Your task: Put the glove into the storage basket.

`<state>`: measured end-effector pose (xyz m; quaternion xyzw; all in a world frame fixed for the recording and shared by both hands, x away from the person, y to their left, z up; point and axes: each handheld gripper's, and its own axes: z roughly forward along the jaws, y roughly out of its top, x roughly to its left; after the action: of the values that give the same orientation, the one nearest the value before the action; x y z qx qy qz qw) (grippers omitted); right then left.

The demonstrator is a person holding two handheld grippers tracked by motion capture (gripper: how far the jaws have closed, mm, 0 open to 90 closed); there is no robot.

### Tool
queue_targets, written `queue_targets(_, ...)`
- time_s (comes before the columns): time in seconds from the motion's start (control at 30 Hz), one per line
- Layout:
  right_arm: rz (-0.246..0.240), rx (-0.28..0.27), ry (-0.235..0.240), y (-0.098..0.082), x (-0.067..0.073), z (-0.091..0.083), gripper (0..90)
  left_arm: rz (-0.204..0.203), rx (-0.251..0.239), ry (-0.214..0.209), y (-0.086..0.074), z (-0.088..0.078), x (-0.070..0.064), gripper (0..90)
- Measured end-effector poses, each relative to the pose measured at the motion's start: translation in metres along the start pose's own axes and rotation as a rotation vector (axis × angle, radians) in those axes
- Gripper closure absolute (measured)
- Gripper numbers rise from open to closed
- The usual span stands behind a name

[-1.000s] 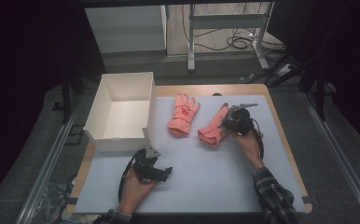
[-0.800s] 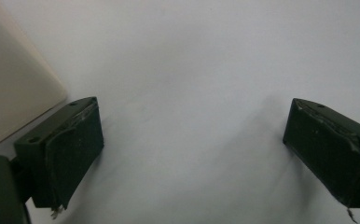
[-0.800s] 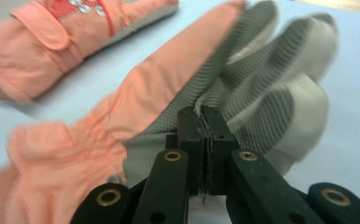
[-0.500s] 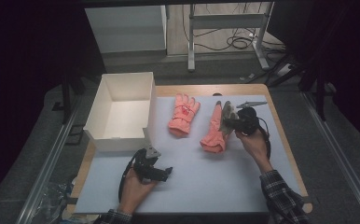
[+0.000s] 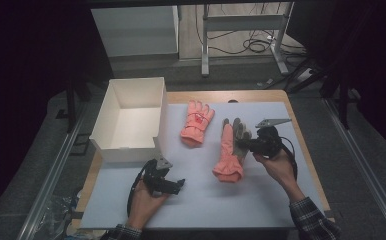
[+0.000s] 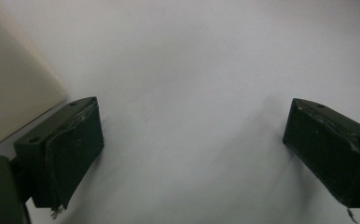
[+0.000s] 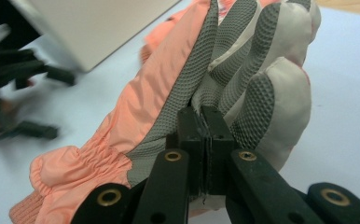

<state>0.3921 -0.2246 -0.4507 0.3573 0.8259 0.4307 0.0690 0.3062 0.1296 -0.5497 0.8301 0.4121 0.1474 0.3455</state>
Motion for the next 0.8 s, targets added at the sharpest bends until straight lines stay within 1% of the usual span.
queue_targets(0.1, -0.016, 0.008, 0.035, -0.008, 0.009, -0.002, 87.7, -0.005, -0.001, -0.001, 0.0, 0.0, 0.0, 4.7)
queue_targets(0.23, -0.036, 0.025, 0.094, -0.019, 0.022, -0.002, 87.6, -0.003, -0.002, 0.0, 0.0, 0.0, 0.0, 4.7)
queue_targets(0.4, -0.075, 0.057, 0.14, -0.028, 0.033, 0.009, 87.6, 0.004, 0.001, 0.001, 0.0, 0.0, 0.0, 4.7)
queue_targets(0.5, -0.096, 0.074, 0.141, -0.03, 0.034, 0.017, 87.6, 0.0, 0.001, 0.0, 0.0, 0.0, 0.0, 4.7)
queue_targets(0.53, -0.095, 0.078, 0.141, -0.031, 0.033, 0.02, 87.6, -0.002, 0.001, -0.001, 0.0, 0.0, 0.0, 4.7)
queue_targets(0.57, -0.095, 0.078, 0.141, -0.031, 0.033, 0.02, 87.6, -0.002, 0.001, -0.001, 0.0, 0.0, 0.0, 4.7)
queue_targets(0.6, -0.089, 0.08, 0.142, -0.031, 0.03, 0.026, 87.6, -0.003, 0.001, 0.0, 0.0, 0.0, 0.0, 4.7)
queue_targets(0.67, -0.09, 0.083, 0.141, -0.032, 0.027, 0.029, 87.6, -0.003, 0.0, -0.001, 0.0, 0.0, 0.0, 4.7)
queue_targets(0.8, -0.099, 0.094, 0.125, -0.034, 0.023, 0.036, 87.5, -0.003, 0.0, -0.001, 0.0, 0.0, 0.0, 4.7)
